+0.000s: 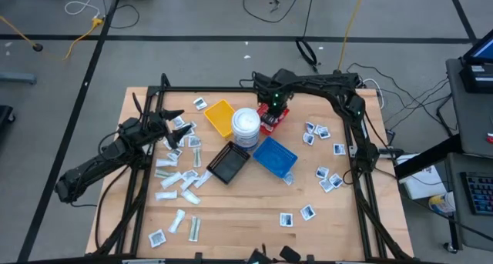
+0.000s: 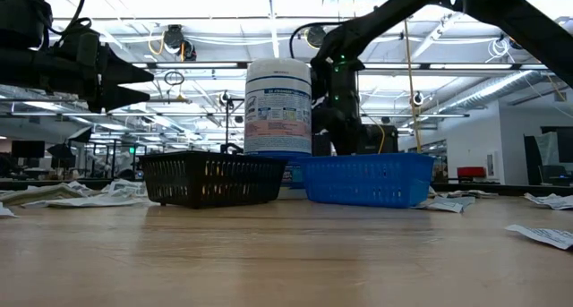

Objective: Pick & Place First Aid Supplies
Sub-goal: Put the ointment pack into the red bin, then put the alcohol pad into the blue bin

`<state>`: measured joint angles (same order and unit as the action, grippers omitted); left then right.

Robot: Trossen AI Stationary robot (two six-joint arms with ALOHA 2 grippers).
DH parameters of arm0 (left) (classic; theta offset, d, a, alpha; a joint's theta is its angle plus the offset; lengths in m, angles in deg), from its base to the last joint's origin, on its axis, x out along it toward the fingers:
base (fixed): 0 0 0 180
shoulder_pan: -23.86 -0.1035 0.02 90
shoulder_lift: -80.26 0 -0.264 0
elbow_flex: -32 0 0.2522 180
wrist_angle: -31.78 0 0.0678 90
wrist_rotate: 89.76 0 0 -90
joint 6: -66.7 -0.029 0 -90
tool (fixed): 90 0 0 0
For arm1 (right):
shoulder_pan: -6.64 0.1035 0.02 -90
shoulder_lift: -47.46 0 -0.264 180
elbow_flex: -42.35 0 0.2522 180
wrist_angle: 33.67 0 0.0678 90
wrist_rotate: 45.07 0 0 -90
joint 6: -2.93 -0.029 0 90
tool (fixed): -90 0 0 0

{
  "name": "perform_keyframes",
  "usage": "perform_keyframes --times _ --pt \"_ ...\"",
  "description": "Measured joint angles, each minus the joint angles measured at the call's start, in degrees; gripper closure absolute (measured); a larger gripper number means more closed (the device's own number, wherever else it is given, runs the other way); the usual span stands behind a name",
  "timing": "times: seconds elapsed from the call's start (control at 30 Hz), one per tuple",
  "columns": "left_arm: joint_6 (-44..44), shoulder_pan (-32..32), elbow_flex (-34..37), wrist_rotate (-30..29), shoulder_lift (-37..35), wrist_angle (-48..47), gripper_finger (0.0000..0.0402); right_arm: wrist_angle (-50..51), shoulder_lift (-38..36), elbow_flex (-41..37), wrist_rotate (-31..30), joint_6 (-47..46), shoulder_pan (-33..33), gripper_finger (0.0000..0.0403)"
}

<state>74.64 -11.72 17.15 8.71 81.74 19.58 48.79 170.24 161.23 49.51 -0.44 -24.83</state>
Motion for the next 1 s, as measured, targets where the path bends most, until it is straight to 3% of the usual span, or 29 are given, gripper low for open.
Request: perform_keyframes --times 0.23,0.67,1.0 --pt "0.0 0.0 0.0 0.0 0.0 0.0 0.0009 -2.0 0.0 -0.4 -0.1 -0.1 0.3 0.0368" --pt "0.0 0.0 0.0 0.0 0.0 0.0 0.0009 -2.0 0.0 -0.4 -0.1 1.3 0.5 0.0219" --pt "0.0 0.0 0.0 0.0 0.0 0.0 0.0009 -1.9 -4.9 -0.4 -0.1 -1.1 -0.4 0.0207"
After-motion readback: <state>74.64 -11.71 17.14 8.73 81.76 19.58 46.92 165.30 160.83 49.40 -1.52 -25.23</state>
